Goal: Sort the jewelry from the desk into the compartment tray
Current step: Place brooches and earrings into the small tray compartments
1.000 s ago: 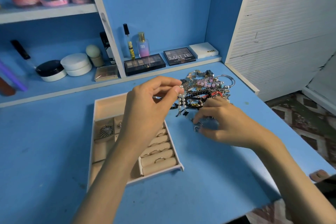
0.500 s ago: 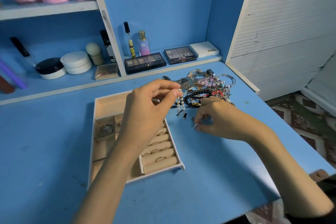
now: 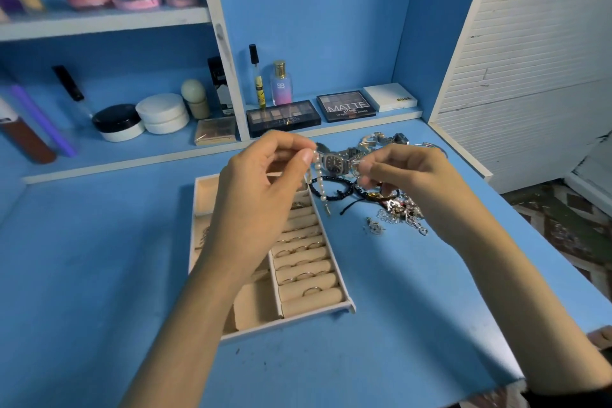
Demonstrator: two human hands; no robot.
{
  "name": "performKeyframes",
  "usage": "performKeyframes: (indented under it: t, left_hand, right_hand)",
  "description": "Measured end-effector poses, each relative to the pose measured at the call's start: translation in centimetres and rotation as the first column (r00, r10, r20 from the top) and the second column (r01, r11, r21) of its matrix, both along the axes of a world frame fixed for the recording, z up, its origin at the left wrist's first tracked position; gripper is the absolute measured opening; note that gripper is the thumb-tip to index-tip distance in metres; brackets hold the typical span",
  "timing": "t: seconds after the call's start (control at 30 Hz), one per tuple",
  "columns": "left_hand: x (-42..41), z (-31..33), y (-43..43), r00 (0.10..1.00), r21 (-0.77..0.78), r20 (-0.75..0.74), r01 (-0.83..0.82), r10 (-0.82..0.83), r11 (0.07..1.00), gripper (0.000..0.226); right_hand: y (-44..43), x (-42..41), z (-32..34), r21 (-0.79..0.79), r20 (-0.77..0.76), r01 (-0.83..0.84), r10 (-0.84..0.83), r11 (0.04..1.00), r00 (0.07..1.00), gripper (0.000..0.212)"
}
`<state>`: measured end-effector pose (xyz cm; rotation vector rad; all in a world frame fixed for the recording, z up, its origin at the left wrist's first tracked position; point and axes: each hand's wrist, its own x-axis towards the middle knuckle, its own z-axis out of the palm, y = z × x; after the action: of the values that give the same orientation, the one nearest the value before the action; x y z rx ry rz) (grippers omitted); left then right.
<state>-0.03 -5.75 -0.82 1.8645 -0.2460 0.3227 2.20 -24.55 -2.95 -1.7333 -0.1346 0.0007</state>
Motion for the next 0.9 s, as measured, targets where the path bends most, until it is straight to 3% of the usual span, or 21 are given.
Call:
performKeyframes:
  t: [0.27,0.43,0.57,0.67,0.77,0.9]
  left_hand:
    - [-0.9,0.9,3.0,0.999,-0.105,0.016,-0.03,0.032,0.994,0.01]
    - [-1.5,0.6,5.8,0.996,-0.115,-0.001,-0.087,0.087,0.99,0.013]
    - [-2.0,0.1,7.2,0.993,-0.126,-0.021,-0.122,0.12,0.985,0.013]
    - [-2.3,-0.2,7.9,0.99,-0.134,-0.032,-0.141,0.138,0.981,0.014]
    - [-2.5,-0.4,8.5,0.988,-0.126,-0.04,-0.15,0.146,0.981,0.015]
    - [-2.7,-0.8,9.3,0.985,-0.125,-0.05,-0.173,0.168,0.977,0.014]
  right_hand:
    - [4.4,0.8,-0.3,0.006,-0.026,-0.079,0.079,0.997,0.997,0.015]
    - [8.7,1.5,-1.6,-0.159,0.005,-0.12,0.122,0.98,0.993,0.011]
    - [11.3,2.1,-2.8,-0.519,0.167,-0.081,0.194,0.851,0.967,0.01]
    - [12.6,2.2,-3.4,-0.7,0.271,-0.013,0.282,0.714,0.92,0.014]
    - [13.2,2.1,-3.7,-0.786,0.311,0.057,0.314,0.616,0.897,0.018]
    - [13.5,2.2,-3.9,-0.789,0.381,0.127,0.316,0.601,0.869,0.012]
